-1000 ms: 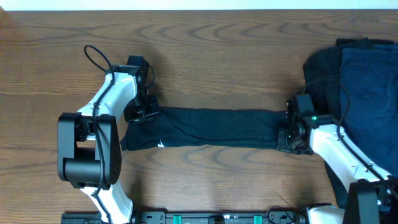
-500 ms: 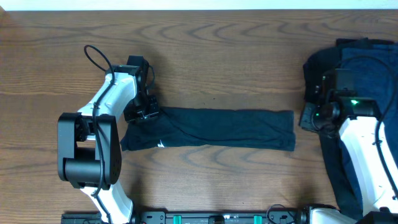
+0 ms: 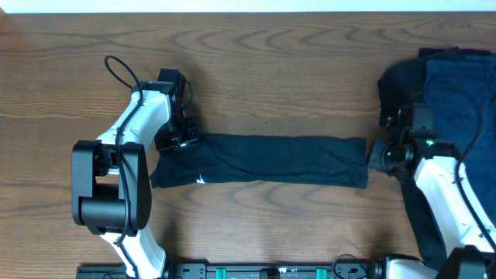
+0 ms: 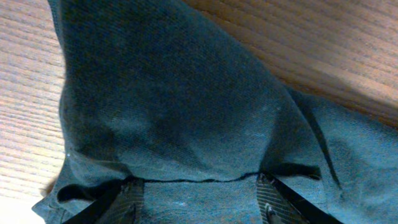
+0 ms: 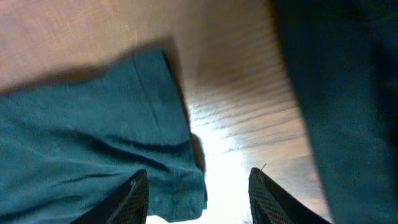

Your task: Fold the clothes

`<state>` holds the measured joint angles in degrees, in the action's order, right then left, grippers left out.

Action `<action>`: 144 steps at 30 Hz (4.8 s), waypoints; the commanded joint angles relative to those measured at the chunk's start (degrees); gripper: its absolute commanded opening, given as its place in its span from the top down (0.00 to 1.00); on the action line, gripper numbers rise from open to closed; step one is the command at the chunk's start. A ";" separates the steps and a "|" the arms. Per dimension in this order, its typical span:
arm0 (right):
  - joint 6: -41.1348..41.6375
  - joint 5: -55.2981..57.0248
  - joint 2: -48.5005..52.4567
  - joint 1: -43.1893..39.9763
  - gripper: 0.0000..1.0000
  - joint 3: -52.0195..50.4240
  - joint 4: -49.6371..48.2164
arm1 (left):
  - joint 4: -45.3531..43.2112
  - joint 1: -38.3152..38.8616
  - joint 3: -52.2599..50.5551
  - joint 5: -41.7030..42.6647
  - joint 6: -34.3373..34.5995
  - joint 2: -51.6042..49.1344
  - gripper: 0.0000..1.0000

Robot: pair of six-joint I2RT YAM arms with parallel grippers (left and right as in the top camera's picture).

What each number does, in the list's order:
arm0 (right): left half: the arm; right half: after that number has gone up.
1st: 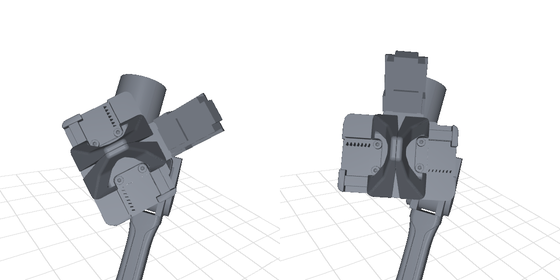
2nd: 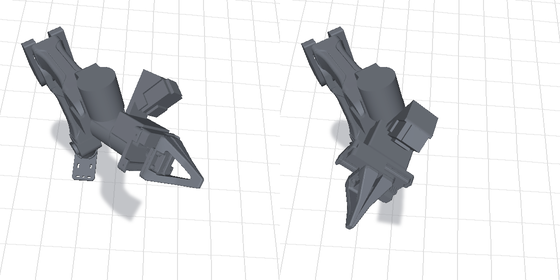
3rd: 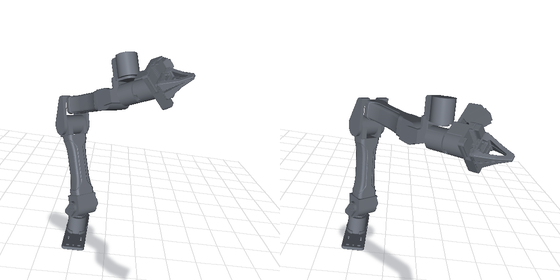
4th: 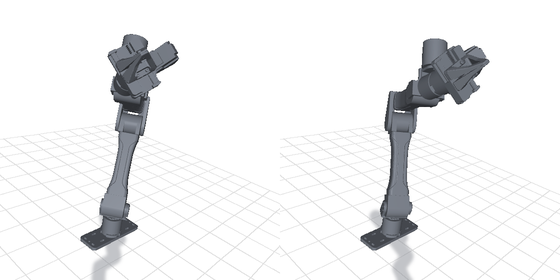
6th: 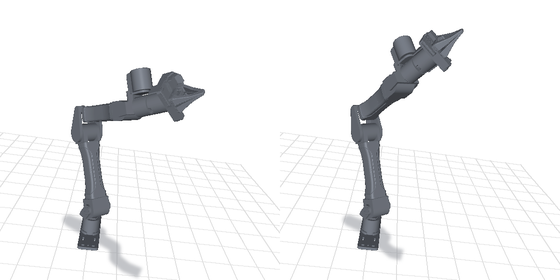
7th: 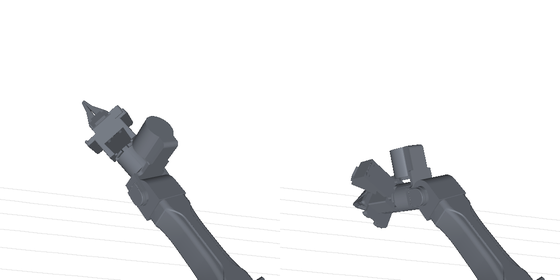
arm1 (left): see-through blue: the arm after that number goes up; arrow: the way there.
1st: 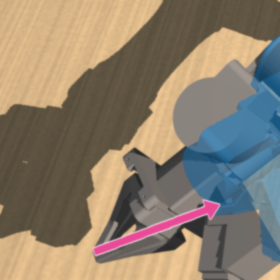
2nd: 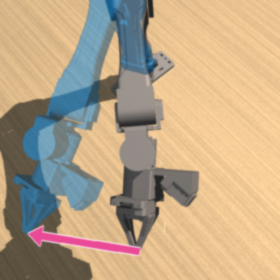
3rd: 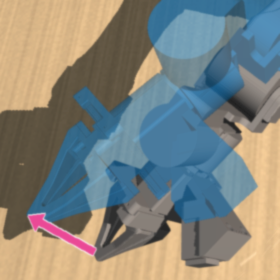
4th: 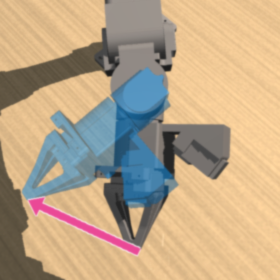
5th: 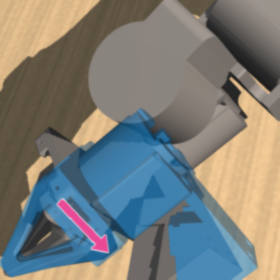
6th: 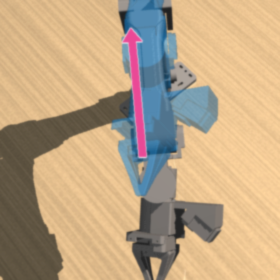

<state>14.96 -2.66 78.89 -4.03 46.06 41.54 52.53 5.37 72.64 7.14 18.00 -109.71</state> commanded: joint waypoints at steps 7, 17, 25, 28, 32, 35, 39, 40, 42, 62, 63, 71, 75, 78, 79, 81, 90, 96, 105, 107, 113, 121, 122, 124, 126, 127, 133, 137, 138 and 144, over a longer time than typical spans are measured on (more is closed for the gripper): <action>-3.28 -2.73 2.25 -0.31 0.47 -2.47 -2.38 | 2.54 -0.02 6.25 4.02 -0.24 4.04 0.38; -2.16 -4.48 7.37 -0.28 0.45 -2.91 -6.10 | 0.92 -0.04 9.73 4.02 -0.09 14.97 0.30; -2.21 -4.48 12.22 0.55 0.48 -2.89 -10.56 | 0.94 -0.02 9.66 4.02 -0.09 16.81 0.21; -2.19 -4.46 12.52 1.01 0.49 -2.89 -11.80 | 0.94 -0.02 9.66 4.02 -0.09 16.81 0.13; -2.19 -4.22 12.90 1.70 0.57 -2.91 -12.66 | 0.94 -0.02 9.66 4.02 -0.09 16.81 0.02; -2.16 -4.22 13.40 1.92 0.71 -2.97 -12.31 | 0.94 -0.02 9.66 4.02 -0.09 16.81 0.02; -2.16 -3.96 13.49 1.92 0.72 -3.28 -12.00 | 0.94 -0.02 9.66 4.02 -0.09 16.81 0.02; -2.16 -3.96 13.49 1.92 0.70 -3.32 -11.98 | 0.94 -0.02 9.66 4.02 -0.09 16.81 0.02; -2.16 -3.96 13.49 1.92 0.69 -3.32 -11.98 | 0.94 -0.02 9.66 4.02 -0.09 16.81 0.02; -1.27 -5.55 13.49 1.92 0.53 -3.32 -12.74 | 0.94 -0.04 9.66 4.02 -0.09 16.81 0.02; -0.85 -5.55 13.49 1.92 0.55 -3.32 -12.37 | 0.94 -0.04 9.66 4.02 -0.09 16.81 0.02; -0.66 -2.43 13.49 1.92 0.61 -4.20 -10.47 | 0.94 -0.02 9.66 4.02 -0.09 16.81 0.02; -0.66 -0.11 13.49 1.92 0.62 -4.63 -10.49 | 0.94 -0.02 9.66 4.02 -0.09 16.81 0.02; -0.66 -0.17 13.49 1.92 0.55 -4.63 -10.32 | 0.94 -0.02 9.66 4.02 -0.09 16.81 0.02; -0.66 -0.15 13.49 1.92 0.49 -4.63 -9.94 | 0.94 -0.02 9.66 4.02 -0.09 16.81 0.02; -0.68 -0.13 13.49 1.92 0.46 -4.63 -9.20 | 0.94 -0.02 9.66 4.02 -0.09 16.81 0.02; -0.66 -0.37 13.49 1.99 0.79 -4.66 -9.01 | 0.94 -0.02 9.66 4.02 -0.09 16.81 0.02; -0.94 -0.61 13.49 1.97 0.80 -4.68 -9.77 | 0.94 -0.02 9.66 4.02 -0.09 16.81 0.02; -1.97 1.16 13.49 -2.80 0.99 -1.77 -9.35 | 0.94 -0.02 9.66 4.02 -0.09 16.81 0.02; -2.47 1.14 13.49 -4.70 0.99 -0.63 -8.74 | 0.94 -0.04 9.66 4.02 -0.09 16.81 0.02; -5.77 1.11 13.49 -7.72 0.99 1.97 -8.17 | 0.94 -0.02 9.66 4.02 -0.09 16.81 0.02; -5.31 0.07 13.49 -6.43 0.99 11.91 2.86 | 0.94 -0.02 9.66 4.02 -0.09 16.81 0.02; -5.33 -0.76 13.49 -5.97 0.99 13.27 4.28 | 0.94 -0.02 9.66 4.02 -0.09 16.81 0.02; -5.35 -3.04 13.49 -4.68 0.99 15.98 7.19 | 0.94 -0.02 9.66 4.02 -0.09 16.81 0.02; -5.35 -5.51 13.49 -2.95 0.99 18.45 9.49 | 0.94 -0.02 9.66 4.02 -0.09 16.81 0.02; -5.35 -6.67 13.49 -2.08 0.99 19.39 10.25 | 0.94 -0.02 9.66 4.02 -0.09 16.81 0.02; -5.40 -12.26 13.49 6.47 0.99 22.97 11.13 | 0.94 -0.02 9.66 4.02 -0.09 16.81 0.02; -5.14 -13.05 13.49 12.68 0.99 23.17 10.32 | 0.94 -0.02 9.66 4.02 -0.09 16.81 0.02; -5.14 -12.96 13.49 14.16 0.99 23.15 10.34 | 0.94 -0.02 9.66 4.02 -0.09 16.81 0.02; -4.90 -12.79 13.49 20.76 0.99 22.51 8.92 | 0.94 -0.02 9.66 4.02 -0.09 16.81 0.02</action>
<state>10.11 -14.50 92.36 14.57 67.96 51.24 53.49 5.37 81.62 10.81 18.09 -93.21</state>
